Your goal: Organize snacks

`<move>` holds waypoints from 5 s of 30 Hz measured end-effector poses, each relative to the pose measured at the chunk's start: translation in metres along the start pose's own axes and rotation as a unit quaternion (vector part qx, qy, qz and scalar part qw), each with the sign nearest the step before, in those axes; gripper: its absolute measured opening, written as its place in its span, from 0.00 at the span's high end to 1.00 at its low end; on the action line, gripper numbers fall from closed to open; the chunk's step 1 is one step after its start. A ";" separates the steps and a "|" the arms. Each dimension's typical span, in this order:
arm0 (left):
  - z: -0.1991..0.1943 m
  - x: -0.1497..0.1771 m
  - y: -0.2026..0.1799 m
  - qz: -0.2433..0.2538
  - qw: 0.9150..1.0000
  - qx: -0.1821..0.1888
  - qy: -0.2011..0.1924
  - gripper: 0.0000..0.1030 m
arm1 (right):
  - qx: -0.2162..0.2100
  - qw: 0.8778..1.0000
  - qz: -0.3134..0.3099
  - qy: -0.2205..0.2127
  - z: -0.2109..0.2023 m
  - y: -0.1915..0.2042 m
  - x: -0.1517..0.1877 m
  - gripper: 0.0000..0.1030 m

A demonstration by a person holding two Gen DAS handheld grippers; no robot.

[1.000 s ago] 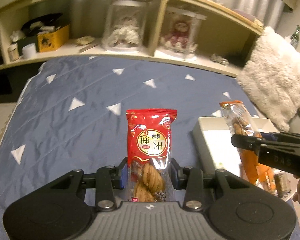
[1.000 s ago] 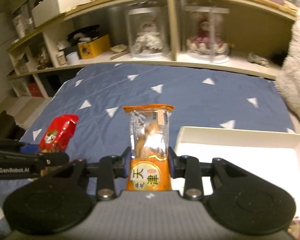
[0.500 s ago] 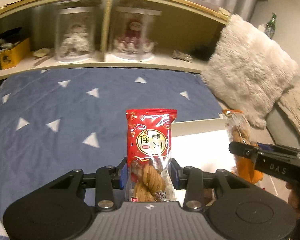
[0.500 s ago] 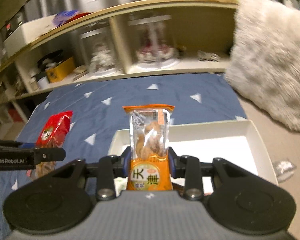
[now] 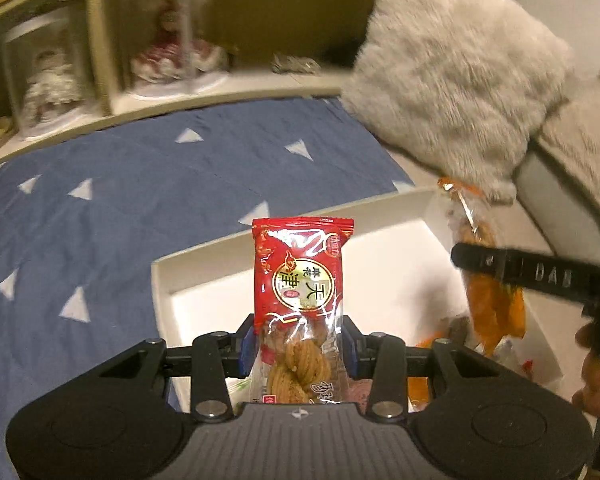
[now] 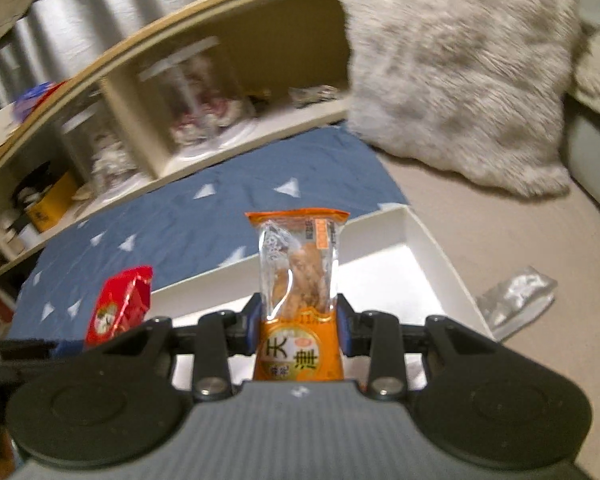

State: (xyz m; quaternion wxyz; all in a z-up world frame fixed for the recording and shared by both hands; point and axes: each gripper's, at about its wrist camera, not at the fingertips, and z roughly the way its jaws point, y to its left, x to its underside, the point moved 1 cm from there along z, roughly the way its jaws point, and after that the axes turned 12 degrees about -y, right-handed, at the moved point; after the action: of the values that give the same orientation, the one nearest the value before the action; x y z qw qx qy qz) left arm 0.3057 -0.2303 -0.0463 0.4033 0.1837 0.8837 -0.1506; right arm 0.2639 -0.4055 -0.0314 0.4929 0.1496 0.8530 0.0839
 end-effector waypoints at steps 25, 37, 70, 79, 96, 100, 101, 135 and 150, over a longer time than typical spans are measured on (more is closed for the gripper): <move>0.098 0.009 -0.010 0.103 0.990 0.086 0.034 0.57 | 0.111 0.979 0.164 0.057 0.099 -0.045 0.022 0.52; 0.096 0.011 -0.010 0.118 0.989 0.084 0.038 0.56 | 0.064 0.987 0.109 0.098 0.087 -0.030 0.008 0.42; -0.043 0.025 0.016 0.010 0.999 0.041 0.012 0.00 | 0.040 0.998 0.001 0.039 -0.028 0.021 0.007 0.00; -0.094 0.030 0.023 -0.032 0.999 0.011 -0.019 0.00 | 0.042 0.998 -0.038 0.025 -0.063 0.037 0.008 0.00; -0.218 0.044 0.010 -0.038 0.992 -0.029 -0.119 0.00 | 0.010 0.996 -0.086 -0.039 -0.195 0.058 0.018 0.00; -0.237 0.053 0.009 -0.031 0.988 -0.062 -0.135 0.00 | 0.001 0.995 -0.090 -0.049 -0.224 0.061 0.026 0.00; -0.242 0.056 0.009 -0.033 0.988 -0.065 -0.136 0.00 | -0.001 0.995 -0.091 -0.051 -0.230 0.063 0.028 0.00; -0.303 0.162 0.008 -0.044 0.981 -0.108 -0.155 0.00 | 0.011 0.982 -0.158 -0.098 -0.315 0.079 0.127 0.00; -0.300 0.174 0.005 -0.033 0.978 -0.124 -0.162 0.00 | 0.010 0.983 -0.150 -0.103 -0.313 0.068 0.140 0.00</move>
State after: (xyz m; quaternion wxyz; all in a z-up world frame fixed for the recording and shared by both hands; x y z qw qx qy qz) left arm 0.0046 -0.0660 0.0080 0.5557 0.0762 0.8239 -0.0811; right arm -0.0609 -0.2935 0.0308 0.5836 0.0323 0.8112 -0.0153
